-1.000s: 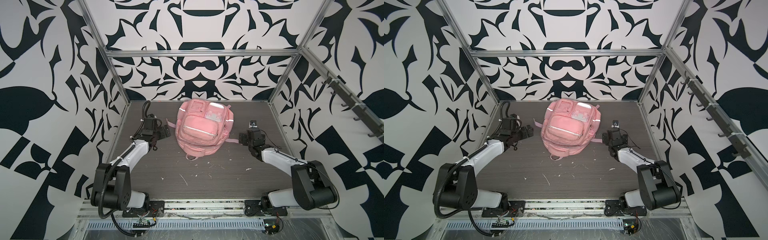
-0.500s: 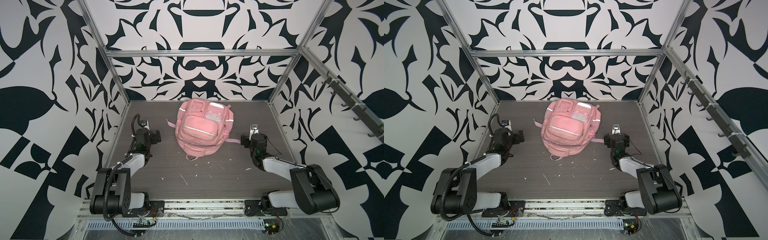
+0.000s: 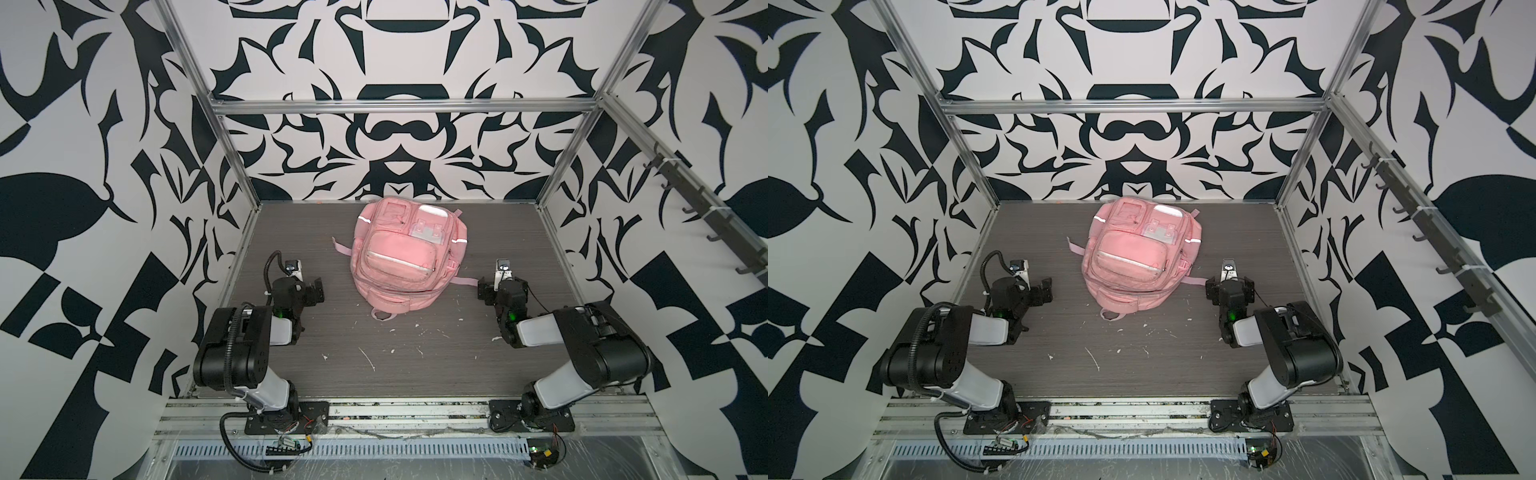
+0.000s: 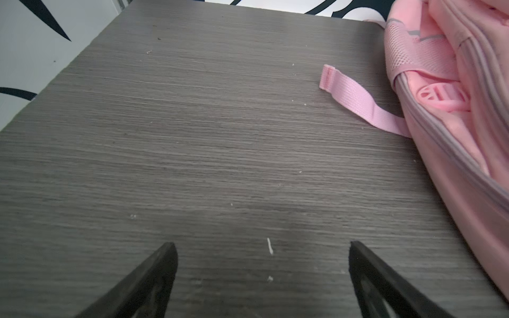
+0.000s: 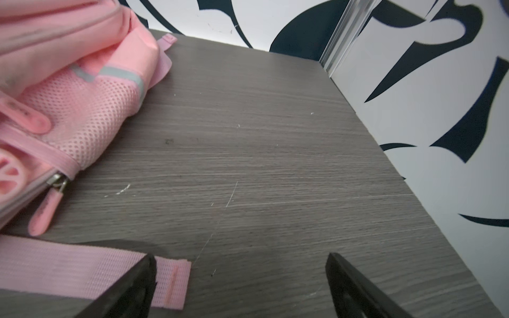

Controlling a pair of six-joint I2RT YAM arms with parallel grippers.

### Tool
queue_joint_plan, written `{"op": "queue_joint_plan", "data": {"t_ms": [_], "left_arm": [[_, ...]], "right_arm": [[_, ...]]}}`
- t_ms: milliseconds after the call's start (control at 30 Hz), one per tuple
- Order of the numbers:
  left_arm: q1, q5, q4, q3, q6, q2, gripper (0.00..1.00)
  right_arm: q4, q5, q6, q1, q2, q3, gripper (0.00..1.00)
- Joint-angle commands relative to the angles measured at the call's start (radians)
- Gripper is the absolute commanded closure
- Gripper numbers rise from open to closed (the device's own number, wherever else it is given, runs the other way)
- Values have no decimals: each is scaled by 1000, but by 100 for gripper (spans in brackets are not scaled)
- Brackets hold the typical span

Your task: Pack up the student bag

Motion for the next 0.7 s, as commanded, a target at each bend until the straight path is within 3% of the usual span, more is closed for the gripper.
{"op": "queue_joint_plan", "data": {"t_ms": [0, 667], "left_arm": [[2, 34, 114, 16, 15, -5, 1], [-22, 82, 54, 45, 68, 0, 1]], "right_arm": [[40, -50, 17, -30, -17, 36, 2], [38, -49, 17, -33, -22, 31, 1]]}}
